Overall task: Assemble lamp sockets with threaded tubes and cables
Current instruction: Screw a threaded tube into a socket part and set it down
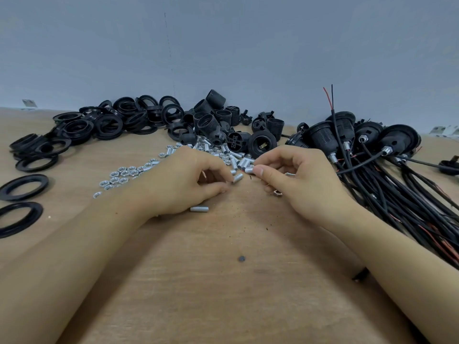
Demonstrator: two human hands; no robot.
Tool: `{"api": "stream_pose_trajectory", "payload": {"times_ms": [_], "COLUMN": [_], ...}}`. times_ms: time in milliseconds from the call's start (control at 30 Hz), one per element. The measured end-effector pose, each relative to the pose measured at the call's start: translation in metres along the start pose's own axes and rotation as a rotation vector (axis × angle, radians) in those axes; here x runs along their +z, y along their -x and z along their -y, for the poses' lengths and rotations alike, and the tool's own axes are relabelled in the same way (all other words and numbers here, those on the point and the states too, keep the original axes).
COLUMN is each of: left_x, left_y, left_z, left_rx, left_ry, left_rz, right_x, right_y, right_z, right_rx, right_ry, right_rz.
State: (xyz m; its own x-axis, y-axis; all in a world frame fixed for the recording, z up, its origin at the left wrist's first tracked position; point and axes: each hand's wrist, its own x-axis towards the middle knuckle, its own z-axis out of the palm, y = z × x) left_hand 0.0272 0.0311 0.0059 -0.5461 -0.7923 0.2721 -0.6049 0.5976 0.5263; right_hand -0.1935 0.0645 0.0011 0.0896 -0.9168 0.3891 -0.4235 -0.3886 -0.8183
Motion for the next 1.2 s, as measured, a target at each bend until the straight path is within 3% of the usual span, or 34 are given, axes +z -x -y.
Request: {"api": "stream_pose_trajectory", "payload": {"times_ms": [267,533,767,1000,1200], "left_x": [-0.002,0.002,0.010,0.011,0.008], "left_y": [0.000,-0.002,-0.003,-0.004,-0.004], "left_z": [0.001,-0.001,-0.002,-0.006,-0.011], "left_rx": [0.019,0.038,0.026,-0.019,-0.042], "left_ry": [0.106,-0.088,-0.134,0.295,0.526], "left_rz": [0.116,0.136,0.051,-0.214,-0.192], "right_x": [0.001,0.002,0.003,-0.001,-0.002], "right_y": [0.000,0.000,0.000,-0.001,0.000], "right_z": [-0.002,-0.002,-0.002,0.001,0.005], "right_rx": [0.016,0.017,0.033,0.043,0.023], "right_ry": [0.025,0.052,0.010,-0.190,-0.309], "right_rz": [0.021,0.055,0.052,0.038,0.054]}}
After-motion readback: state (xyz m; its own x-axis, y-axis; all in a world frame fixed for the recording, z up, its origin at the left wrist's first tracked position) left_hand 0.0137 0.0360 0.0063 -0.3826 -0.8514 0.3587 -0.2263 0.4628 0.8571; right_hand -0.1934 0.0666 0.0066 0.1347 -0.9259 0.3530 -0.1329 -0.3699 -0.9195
